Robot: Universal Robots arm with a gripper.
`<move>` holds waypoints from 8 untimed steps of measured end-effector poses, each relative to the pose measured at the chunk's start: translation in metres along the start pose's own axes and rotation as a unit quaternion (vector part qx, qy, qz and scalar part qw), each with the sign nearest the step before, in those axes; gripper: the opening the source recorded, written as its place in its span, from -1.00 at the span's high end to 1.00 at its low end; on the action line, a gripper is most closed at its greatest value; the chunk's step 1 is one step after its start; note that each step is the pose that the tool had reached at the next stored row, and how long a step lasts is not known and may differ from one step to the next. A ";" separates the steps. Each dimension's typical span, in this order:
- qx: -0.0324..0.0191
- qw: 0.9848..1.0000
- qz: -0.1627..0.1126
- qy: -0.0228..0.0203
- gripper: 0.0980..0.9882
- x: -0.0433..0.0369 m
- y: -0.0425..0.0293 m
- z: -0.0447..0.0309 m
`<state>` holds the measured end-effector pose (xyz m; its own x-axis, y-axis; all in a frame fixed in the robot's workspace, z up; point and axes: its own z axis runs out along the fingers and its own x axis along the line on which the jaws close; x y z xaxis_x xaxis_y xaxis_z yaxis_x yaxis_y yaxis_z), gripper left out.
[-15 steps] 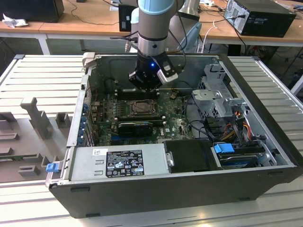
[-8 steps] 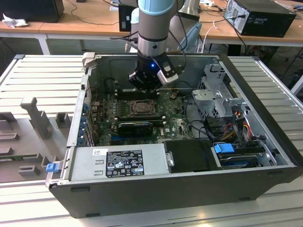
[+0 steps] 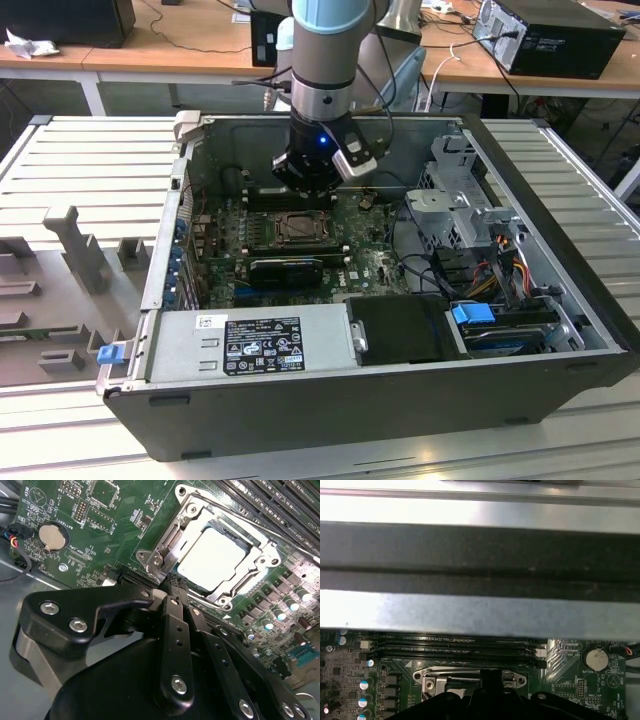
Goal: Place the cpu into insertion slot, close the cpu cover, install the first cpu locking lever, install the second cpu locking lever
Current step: 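Install the second cpu locking lever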
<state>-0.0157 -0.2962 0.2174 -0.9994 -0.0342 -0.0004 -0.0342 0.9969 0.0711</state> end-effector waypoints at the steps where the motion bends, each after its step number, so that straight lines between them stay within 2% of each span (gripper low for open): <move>1: 0.000 1.000 0.000 0.000 0.98 0.0000 -0.0007 0.0000; 8: 0.000 1.000 0.000 0.000 0.98 0.0001 -0.0059 -0.0004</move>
<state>-0.0157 -0.3021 0.2174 -0.9994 -0.0343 -0.0004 -0.0342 0.9969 0.0711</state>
